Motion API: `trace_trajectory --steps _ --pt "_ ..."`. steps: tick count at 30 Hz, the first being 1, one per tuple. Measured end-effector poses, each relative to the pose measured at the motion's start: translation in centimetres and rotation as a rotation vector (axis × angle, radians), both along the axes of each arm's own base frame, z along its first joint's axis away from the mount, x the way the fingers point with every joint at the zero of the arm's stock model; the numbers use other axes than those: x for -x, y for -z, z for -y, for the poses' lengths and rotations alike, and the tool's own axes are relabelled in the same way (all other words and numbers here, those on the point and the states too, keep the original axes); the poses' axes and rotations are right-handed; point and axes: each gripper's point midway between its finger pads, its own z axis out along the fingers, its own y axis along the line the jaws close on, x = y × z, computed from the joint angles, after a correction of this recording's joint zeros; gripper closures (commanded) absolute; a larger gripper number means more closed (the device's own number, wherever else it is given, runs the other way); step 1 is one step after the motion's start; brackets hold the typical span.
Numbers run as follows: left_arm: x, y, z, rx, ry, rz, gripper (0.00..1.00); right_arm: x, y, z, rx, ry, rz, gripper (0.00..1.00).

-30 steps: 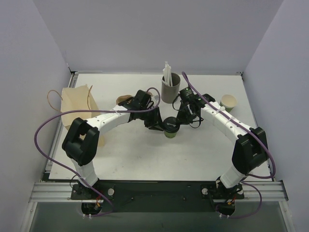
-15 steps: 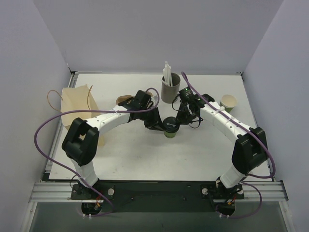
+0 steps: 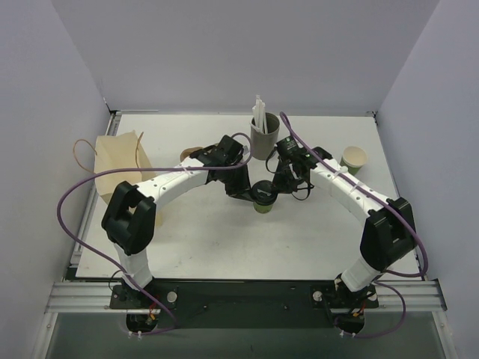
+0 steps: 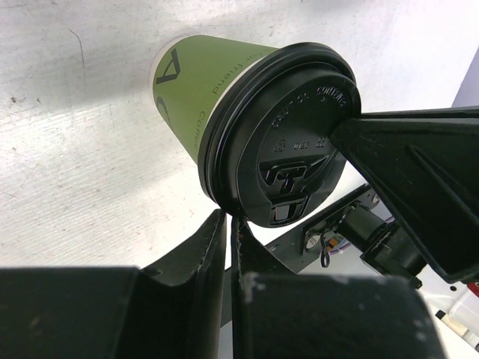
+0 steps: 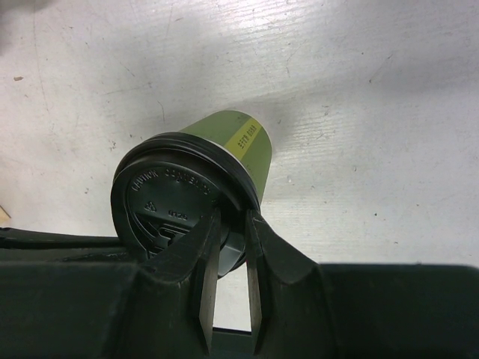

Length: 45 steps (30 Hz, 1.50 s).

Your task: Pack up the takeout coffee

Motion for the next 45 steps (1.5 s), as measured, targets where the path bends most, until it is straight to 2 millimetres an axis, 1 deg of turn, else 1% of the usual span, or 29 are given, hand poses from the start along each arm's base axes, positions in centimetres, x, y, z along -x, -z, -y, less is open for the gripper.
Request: trace_trajectory --steps 8,13,18,22,25,26,30,33,36,37,39,42,44,45 --pt "0.3 1.0 0.0 -0.049 0.0 -0.001 0.85 0.0 0.1 0.0 -0.004 0.0 0.026 0.85" --pt "0.5 1.5 0.3 -0.034 -0.005 -0.009 0.85 -0.2 0.2 0.2 0.004 0.005 0.043 0.85" --pt "0.6 1.5 0.8 0.002 -0.006 -0.02 0.85 -0.5 0.3 0.6 0.023 0.013 0.058 0.85" --pt "0.6 1.4 0.9 0.0 -0.002 -0.015 0.83 -0.5 0.1 0.6 0.022 0.015 0.066 0.85" --pt "0.3 0.9 0.9 -0.029 0.02 0.018 0.82 -0.5 0.0 0.6 0.02 0.015 0.07 0.85" --pt "0.2 0.7 0.9 -0.044 0.033 0.031 0.8 -0.5 0.0 0.6 0.02 0.014 0.069 0.85" --pt "-0.3 -0.1 0.5 -0.11 0.077 0.077 0.79 -0.4 -0.2 0.5 0.018 0.015 0.066 0.82" --pt "-1.0 -0.3 0.0 -0.167 0.103 0.105 0.79 0.0 -0.2 0.3 0.014 0.005 0.055 0.77" --pt "-2.0 -0.3 -0.5 -0.219 0.117 0.139 0.77 1.0 -0.4 0.0 0.006 -0.014 0.029 0.76" --pt "-2.5 0.1 -0.9 -0.25 0.115 0.158 0.76 1.5 -0.4 -0.2 -0.002 -0.023 0.012 0.76" --pt "-2.9 1.9 -1.6 -0.312 0.123 0.153 0.76 2.6 -0.3 -0.8 -0.016 -0.049 -0.023 0.74" --pt "-2.8 4.8 -2.8 -0.396 0.142 0.107 0.75 3.8 -0.3 -1.3 -0.025 -0.073 -0.064 0.73" --pt "-2.5 5.6 -3.4 -0.425 0.154 0.088 0.75 4.2 -0.6 -1.3 -0.024 -0.08 -0.077 0.72" --pt "-2.5 5.6 -3.5 -0.432 0.157 0.085 0.74 4.2 -0.9 -1.3 -0.024 -0.081 -0.077 0.73"
